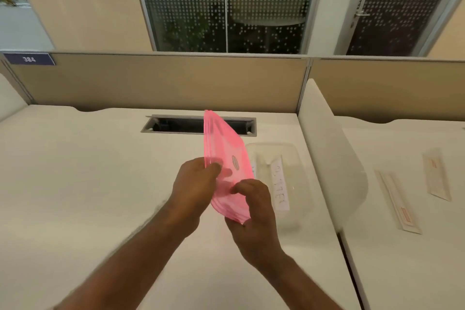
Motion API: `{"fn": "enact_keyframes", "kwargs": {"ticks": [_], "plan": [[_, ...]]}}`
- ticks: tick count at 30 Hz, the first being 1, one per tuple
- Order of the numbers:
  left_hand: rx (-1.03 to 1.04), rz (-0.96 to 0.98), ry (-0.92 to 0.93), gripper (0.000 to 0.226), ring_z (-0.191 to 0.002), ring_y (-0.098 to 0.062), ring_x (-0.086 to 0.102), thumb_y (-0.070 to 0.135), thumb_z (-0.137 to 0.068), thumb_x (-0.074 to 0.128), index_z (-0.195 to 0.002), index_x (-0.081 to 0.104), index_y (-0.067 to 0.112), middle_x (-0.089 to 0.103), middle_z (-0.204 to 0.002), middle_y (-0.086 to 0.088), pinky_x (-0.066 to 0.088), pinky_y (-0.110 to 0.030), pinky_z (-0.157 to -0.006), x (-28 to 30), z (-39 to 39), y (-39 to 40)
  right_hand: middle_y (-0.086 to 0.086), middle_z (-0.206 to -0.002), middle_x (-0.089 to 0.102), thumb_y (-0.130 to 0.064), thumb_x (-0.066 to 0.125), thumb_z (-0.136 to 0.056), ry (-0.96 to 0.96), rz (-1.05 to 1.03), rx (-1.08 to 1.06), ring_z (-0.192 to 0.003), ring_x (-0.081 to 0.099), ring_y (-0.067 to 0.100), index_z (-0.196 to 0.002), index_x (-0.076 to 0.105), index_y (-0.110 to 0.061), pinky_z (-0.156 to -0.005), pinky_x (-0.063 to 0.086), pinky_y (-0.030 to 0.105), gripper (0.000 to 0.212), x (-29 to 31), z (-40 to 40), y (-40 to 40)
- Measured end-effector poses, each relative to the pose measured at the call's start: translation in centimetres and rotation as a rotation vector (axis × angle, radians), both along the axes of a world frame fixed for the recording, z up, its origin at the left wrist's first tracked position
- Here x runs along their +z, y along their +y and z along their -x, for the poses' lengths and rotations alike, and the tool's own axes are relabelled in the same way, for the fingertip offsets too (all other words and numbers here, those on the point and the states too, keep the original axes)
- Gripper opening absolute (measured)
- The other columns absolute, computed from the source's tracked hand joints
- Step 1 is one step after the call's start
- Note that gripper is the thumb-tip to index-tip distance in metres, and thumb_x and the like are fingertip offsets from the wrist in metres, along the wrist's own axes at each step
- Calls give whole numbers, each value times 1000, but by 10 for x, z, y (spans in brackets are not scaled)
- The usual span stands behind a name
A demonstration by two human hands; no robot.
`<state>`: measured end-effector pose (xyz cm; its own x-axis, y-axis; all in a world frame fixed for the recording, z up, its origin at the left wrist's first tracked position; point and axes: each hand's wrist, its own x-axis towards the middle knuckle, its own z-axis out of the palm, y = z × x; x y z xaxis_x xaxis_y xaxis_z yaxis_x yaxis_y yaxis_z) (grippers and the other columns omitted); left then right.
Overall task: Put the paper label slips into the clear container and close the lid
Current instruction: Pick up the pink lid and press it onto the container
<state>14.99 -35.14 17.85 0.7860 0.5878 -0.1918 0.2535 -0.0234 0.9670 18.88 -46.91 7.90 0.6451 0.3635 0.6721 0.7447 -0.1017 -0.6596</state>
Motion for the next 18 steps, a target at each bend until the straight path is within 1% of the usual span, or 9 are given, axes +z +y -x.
{"fn": "enact_keyframes", "kwargs": {"ticks": [3,5,6,9,11,13,15,16,18], "plan": [[-32,36,-63,16,-82,-24,76,22,-100,52,-106,67,19,76,-102,-2,61,-33,-73,-4,3,22,-13,-122,52,-27,78,-75,-30,109,69,-121,49,13,-116,55,-23,-100,41,32,47,2,-9,1],[-65,101,-120,19,-82,-26,76,19,-101,50,-113,64,13,78,-100,-5,61,-32,-71,-8,4,37,-13,-124,52,-46,73,-79,37,97,73,-123,49,15,-118,54,-27,-102,38,28,47,4,-16,-1],[-86,137,-153,20,-84,-29,76,17,-101,50,-115,64,11,78,-99,-7,61,-33,-72,-11,4,45,-13,-123,53,-49,71,-80,100,50,55,-122,50,15,-118,53,-29,-100,38,24,46,6,-20,-1],[-151,242,-254,22,-89,-36,74,15,-99,53,-117,64,7,76,-103,-13,62,-34,-74,-21,3,63,-14,-119,56,-48,67,-81,288,-74,-88,-116,52,7,-115,53,-35,-91,40,14,39,15,-36,1],[-193,304,-300,29,-92,-39,73,20,-93,57,-118,63,6,75,-106,-16,62,-37,-77,-29,1,68,-12,-119,56,-42,68,-84,430,-78,-184,-112,53,7,-116,52,-34,-83,46,19,37,20,-50,4],[-223,362,-324,41,-93,-40,72,26,-84,61,-119,61,5,74,-109,-18,62,-38,-78,-36,-4,70,-5,-120,56,-37,68,-87,628,-85,-214,-106,57,14,-122,51,-29,-74,52,26,40,24,-65,5],[-247,412,-331,45,-94,-40,72,26,-81,62,-120,60,4,73,-111,-19,62,-39,-79,-44,-11,67,0,-115,58,-42,66,-87,788,-107,-202,-96,62,19,-128,48,-29,-65,54,31,46,27,-77,2],[-260,432,-330,45,-94,-40,72,26,-82,62,-121,60,4,73,-112,-19,61,-39,-80,-48,-14,64,1,-110,60,-45,65,-87,823,-104,-208,-91,63,21,-128,47,-31,-61,52,31,46,28,-81,-1],[-300,480,-317,44,-95,-40,71,25,-83,61,-122,59,4,73,-113,-19,61,-40,-81,-55,-21,56,1,-100,61,-45,63,-89,810,-90,-247,-84,64,21,-121,48,-36,-57,47,28,36,27,-88,-8]]}}
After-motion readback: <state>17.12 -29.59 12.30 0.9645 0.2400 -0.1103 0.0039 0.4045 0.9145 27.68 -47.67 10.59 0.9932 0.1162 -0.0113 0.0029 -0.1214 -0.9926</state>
